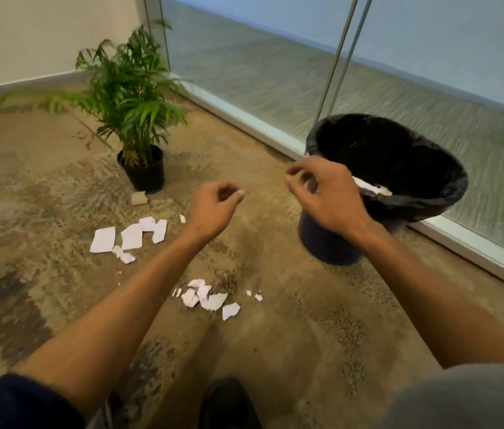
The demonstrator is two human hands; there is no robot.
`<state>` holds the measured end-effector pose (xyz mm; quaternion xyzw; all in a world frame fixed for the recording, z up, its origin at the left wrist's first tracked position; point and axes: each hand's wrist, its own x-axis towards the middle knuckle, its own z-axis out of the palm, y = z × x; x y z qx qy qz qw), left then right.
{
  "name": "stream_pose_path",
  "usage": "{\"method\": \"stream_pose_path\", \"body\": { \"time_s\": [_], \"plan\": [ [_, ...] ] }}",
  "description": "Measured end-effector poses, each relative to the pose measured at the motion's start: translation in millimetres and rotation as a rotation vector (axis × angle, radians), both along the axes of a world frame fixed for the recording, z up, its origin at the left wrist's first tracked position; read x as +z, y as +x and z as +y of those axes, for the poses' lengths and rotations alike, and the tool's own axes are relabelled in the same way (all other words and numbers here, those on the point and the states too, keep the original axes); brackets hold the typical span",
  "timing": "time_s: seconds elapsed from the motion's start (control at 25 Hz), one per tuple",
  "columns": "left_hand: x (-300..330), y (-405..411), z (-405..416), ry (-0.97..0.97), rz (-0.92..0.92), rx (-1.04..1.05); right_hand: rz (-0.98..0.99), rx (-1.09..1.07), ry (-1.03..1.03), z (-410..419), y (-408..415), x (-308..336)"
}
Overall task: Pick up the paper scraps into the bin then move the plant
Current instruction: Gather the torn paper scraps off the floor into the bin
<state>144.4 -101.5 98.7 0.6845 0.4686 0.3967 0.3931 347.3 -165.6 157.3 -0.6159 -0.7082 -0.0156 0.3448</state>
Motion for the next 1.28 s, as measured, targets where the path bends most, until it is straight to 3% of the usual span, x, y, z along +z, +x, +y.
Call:
{"method": "stream_pose_path", "body": {
  "time_s": [0.16, 0.32, 0.6, 0.84, 0.96, 1.28],
  "plan": [
    [-82.9, -79.8, -38.2, -0.195, 0.277, 0.061, -0.044, 0.147, -0.343, 3.2, -50.8, -82.3],
    [-133.6, -113.1, -63.6, -0.199, 0.598, 0.012, -0.069, 0.270, -0.676, -12.3, -79.9, -160.6],
    [-158.5, -71.9, -62.4, 0.023, 0.973, -0.234, -0.212, 0.257, -0.757, -47.0, -89.2, -218.9],
    [-168.4, -62.3, -71.4, -0.003, 0.834, -0.211, -0.003, 0.157, -0.772, -56.4, -86.2, -227.7],
    [-167.6, -67.2, -67.8, -0.020, 0.801, -0.183, 0.095, 0.019, -0.679, -54.5, -69.5, -226.8],
    [-159.0, -84.5, -45.3, -0.154, 0.796, -0.094, -0.006, 0.033, -0.622, -47.3, -61.3, -232.9]
  ]
}}
